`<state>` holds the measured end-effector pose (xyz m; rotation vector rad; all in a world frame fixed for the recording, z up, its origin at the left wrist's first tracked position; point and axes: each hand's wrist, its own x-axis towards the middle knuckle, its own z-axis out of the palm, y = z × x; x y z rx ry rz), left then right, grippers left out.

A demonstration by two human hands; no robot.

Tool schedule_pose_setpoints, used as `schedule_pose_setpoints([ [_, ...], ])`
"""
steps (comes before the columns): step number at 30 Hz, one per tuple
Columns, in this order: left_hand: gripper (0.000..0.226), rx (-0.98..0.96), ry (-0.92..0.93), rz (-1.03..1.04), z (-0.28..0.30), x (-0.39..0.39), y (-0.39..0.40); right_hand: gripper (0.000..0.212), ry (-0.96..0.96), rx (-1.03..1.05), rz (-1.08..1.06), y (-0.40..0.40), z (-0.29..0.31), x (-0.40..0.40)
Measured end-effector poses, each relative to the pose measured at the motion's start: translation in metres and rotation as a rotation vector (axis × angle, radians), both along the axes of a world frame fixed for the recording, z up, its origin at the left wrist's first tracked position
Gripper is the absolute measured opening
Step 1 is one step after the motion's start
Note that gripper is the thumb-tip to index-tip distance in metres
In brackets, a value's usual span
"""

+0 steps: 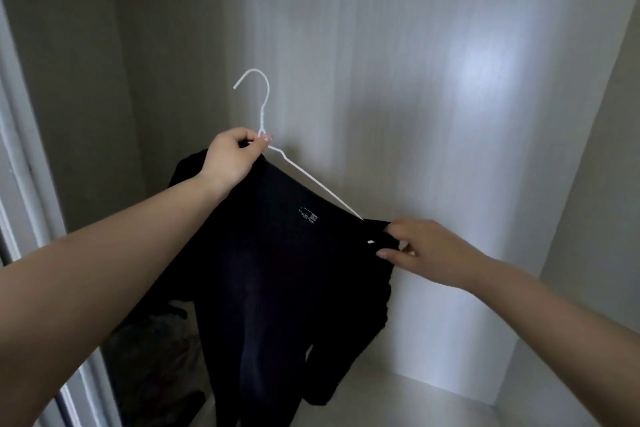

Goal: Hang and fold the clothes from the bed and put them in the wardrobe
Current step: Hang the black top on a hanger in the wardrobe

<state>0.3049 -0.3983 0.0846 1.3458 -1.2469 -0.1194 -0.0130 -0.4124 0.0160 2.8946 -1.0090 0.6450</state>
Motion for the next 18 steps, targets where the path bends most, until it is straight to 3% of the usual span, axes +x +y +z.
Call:
schedule_pose_setpoints([
  [3,0.026,0.038,-0.036,-0.045,-0.004,-0.01,0.001,0.02,-0.054,0.026,-0.022,0.0,0.017,-0.002],
  [11,0.028,0.128,-0.027,-0.183,0.001,-0.061,-0.003,0.02,-0.091,0.001,0.016,0.011,0.048,0.03],
  [14,0.029,0.105,-0.036,-0.202,0.005,-0.063,-0.001,0.022,-0.193,-0.012,-0.027,0.013,0.054,0.024],
  [18,0.024,0.039,-0.224,-0.181,0.004,-0.057,0.0,0.028,-0.304,-0.063,-0.075,0.014,0.055,0.016],
])
